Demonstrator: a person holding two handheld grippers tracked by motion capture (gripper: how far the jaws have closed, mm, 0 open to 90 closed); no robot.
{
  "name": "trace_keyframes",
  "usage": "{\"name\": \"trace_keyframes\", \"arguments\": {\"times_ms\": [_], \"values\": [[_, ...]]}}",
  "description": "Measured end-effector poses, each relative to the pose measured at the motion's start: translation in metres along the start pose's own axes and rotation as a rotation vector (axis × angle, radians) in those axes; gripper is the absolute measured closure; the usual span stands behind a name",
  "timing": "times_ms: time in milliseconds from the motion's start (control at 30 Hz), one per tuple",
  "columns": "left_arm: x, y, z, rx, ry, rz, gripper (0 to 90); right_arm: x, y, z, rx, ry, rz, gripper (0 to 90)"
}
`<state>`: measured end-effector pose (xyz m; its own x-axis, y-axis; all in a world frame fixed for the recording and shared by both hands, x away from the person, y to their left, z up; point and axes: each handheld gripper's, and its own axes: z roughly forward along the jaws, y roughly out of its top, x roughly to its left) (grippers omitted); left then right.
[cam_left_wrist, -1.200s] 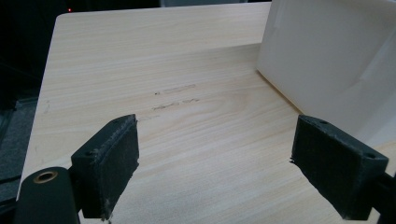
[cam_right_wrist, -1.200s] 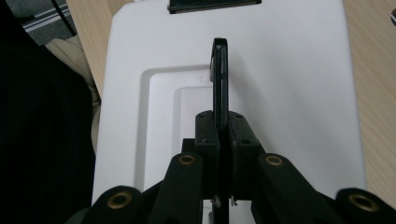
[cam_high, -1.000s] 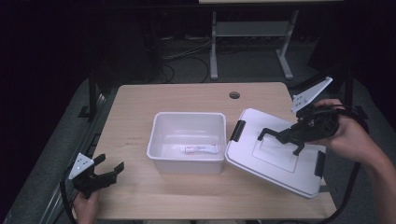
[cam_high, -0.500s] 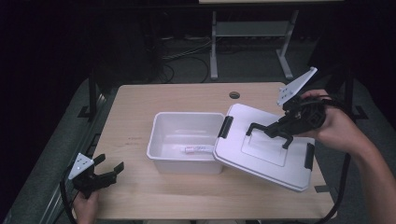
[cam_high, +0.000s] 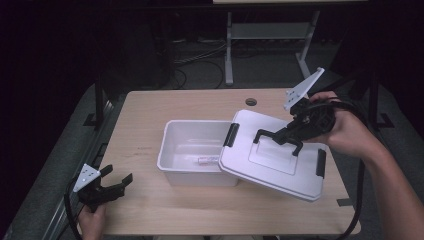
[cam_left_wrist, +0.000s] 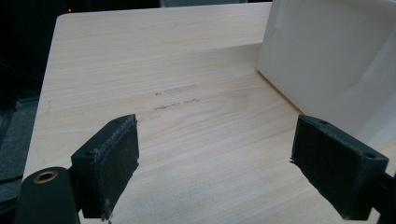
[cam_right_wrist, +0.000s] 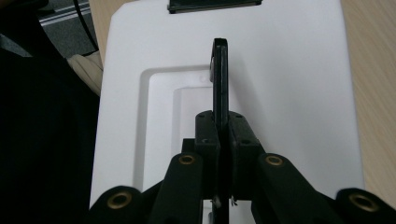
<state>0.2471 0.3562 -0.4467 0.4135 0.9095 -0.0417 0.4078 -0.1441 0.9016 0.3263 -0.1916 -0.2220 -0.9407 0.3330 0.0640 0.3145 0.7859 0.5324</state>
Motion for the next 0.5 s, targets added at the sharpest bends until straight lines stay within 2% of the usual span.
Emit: {"name": "trace_keyframes", "arguments": {"times_ms": [500], "values": [[0.000,0.000,-0.001,-0.003,0.000,0.000,14.1,-0.002,0.029,0.016,0.010,0.034,-0.037,84.5]]}}
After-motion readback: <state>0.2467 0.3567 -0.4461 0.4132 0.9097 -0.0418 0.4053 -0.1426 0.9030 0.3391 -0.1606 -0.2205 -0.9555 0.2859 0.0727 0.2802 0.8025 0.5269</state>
